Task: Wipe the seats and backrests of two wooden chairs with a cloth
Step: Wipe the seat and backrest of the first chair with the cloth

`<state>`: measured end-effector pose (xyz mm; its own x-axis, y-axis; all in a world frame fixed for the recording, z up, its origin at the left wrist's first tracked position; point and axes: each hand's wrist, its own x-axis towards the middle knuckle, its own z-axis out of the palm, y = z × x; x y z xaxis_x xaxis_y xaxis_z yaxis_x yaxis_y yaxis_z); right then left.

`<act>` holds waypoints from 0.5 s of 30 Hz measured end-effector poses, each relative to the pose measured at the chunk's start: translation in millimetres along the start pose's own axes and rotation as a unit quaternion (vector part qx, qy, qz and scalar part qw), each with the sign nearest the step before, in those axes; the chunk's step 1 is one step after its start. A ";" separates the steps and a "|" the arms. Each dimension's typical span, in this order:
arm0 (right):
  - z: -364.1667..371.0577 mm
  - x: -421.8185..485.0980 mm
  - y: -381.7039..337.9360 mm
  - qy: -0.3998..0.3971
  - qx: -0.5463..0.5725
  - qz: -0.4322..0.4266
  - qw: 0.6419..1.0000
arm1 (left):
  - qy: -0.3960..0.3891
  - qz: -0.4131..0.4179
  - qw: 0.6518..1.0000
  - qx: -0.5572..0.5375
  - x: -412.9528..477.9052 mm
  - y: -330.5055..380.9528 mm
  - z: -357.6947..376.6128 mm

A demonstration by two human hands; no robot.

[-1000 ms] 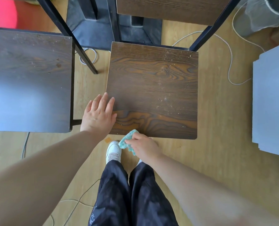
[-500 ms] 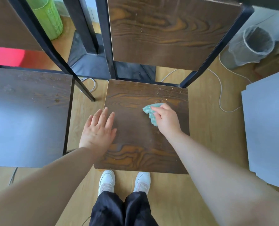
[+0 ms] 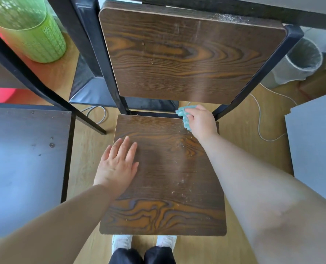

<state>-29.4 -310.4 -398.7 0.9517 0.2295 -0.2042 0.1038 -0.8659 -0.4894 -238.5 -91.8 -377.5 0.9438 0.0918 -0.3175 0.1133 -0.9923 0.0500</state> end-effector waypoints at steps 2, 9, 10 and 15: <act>5.1 4.2 2.5 -0.007 0.000 0.010 1.000 | -0.003 0.001 1.000 0.002 1.9 -1.6 2.7; 25.8 -19.9 12.5 -0.028 0.011 0.018 0.999 | -0.013 0.003 1.000 0.005 1.8 -4.5 6.7; 26.2 -28.5 11.6 -0.036 0.020 0.015 0.999 | -0.012 0.003 1.000 0.004 0.6 -4.6 6.8; 30.5 -81.4 9.9 -0.093 0.014 -0.040 0.995 | -0.009 0.004 1.000 -0.009 -8.0 -4.9 7.3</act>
<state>-114.7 -324.1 -412.7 0.8704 0.3777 -0.3159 0.1665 -0.8296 -0.5330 -248.9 -88.2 -382.1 0.9390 0.0828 -0.3337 0.1118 -0.9914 0.0687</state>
